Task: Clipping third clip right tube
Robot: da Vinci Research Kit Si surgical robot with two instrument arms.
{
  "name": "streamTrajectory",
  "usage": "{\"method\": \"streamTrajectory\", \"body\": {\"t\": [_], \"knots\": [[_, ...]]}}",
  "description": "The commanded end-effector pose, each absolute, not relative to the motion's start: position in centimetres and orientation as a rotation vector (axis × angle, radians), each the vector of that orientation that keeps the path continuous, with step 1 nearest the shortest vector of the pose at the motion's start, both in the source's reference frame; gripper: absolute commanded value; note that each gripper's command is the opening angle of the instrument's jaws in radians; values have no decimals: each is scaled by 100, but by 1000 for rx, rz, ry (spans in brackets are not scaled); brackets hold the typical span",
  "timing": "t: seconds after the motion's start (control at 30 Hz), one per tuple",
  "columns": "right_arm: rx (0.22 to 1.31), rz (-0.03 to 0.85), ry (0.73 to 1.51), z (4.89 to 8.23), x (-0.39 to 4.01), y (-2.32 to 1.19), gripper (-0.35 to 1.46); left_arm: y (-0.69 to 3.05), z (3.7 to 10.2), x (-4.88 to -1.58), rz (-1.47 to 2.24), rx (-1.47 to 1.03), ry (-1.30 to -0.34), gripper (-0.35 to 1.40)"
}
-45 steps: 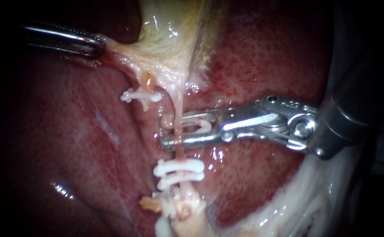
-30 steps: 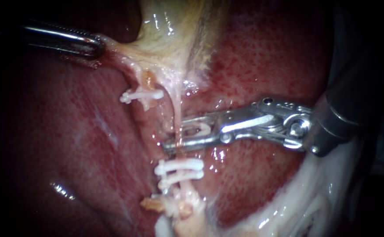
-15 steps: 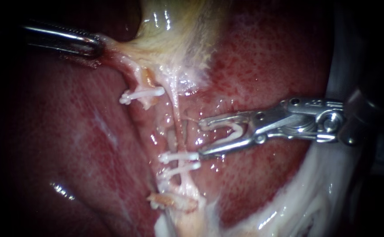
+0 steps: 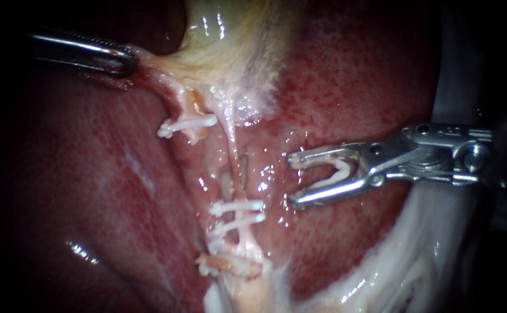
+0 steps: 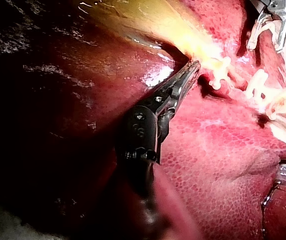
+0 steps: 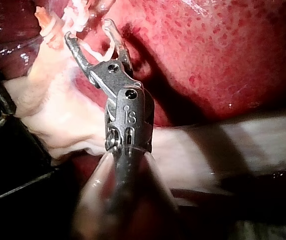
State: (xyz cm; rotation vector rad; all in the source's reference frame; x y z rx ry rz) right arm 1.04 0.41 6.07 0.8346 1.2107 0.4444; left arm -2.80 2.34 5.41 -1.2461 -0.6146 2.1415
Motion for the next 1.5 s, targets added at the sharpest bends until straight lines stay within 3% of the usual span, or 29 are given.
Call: {"method": "streamTrajectory", "body": {"t": [0.03, 0.9, 1.27, 1.5], "knots": [[837, 449, 1210, 607, 106, 41, 46, 234, 540, -280, 2141, -1246, -615, -35], [859, 481, 1211, 662, 190, 20, 50, 234, 540, -280, 2141, -1246, -615, -35], [939, 519, 1272, 660, 200, 22, 50, 234, 539, -280, 2141, -1246, -614, -35], [1038, 527, 1347, 633, 202, 25, 49, 234, 540, -280, 2141, -1246, -614, -35]]}}
